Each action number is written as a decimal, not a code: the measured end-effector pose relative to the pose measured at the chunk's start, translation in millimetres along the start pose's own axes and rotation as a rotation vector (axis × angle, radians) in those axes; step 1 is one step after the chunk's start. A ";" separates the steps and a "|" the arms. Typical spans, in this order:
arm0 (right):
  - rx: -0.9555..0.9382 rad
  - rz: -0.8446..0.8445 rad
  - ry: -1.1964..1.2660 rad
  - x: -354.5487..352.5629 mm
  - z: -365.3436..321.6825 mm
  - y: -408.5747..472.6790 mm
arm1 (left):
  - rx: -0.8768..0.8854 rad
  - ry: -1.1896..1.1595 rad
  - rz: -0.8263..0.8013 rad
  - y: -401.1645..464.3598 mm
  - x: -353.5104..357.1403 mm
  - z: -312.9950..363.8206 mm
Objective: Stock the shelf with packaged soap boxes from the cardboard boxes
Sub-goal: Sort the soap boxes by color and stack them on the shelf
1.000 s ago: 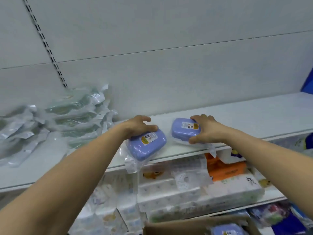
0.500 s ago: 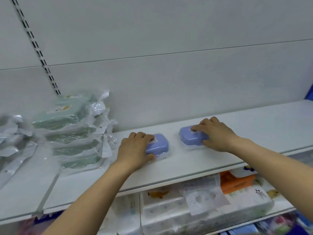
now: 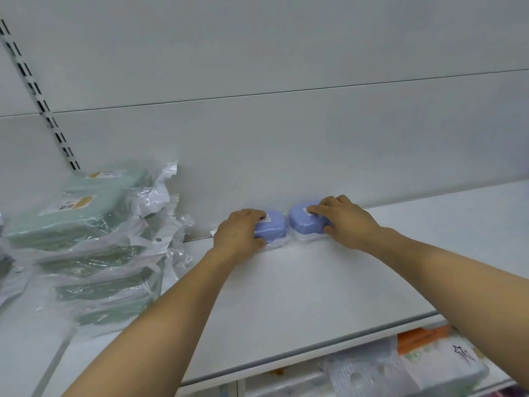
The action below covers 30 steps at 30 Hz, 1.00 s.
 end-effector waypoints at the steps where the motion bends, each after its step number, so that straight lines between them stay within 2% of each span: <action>1: -0.007 -0.002 -0.011 1.5 -1.0 3.0 | 0.004 0.007 0.007 0.3 0.0 -1.3; 9: -0.013 -0.066 -0.113 -1.0 -11.2 3.2 | 0.025 0.179 -0.012 -4.7 -10.8 8.7; 11: -0.009 -0.001 -0.035 -12.8 -16.5 -6.5 | 0.024 0.166 0.030 -17.1 -22.3 19.0; 15: -0.093 0.254 0.138 -51.9 -31.9 -53.5 | 0.016 0.031 0.266 -76.8 -50.8 55.2; 21: -0.109 0.324 0.257 -93.6 -27.8 -151.5 | -0.047 0.004 0.324 -182.1 -57.6 128.6; 27: -0.221 0.242 0.305 -96.8 9.2 -258.0 | -0.027 -0.044 0.239 -269.0 -14.7 195.3; 30: -0.191 0.159 0.344 -76.7 43.3 -314.2 | -0.102 -0.135 0.131 -314.0 34.0 221.2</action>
Point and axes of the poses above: each hand's wrist, its own y-axis towards the middle knuckle, its own x-axis out of the palm, z = x × y, the point moved 6 cm from there along y, towards the middle knuckle, and after that the axes turned 11 degrees about z, right-handed, at the moved point
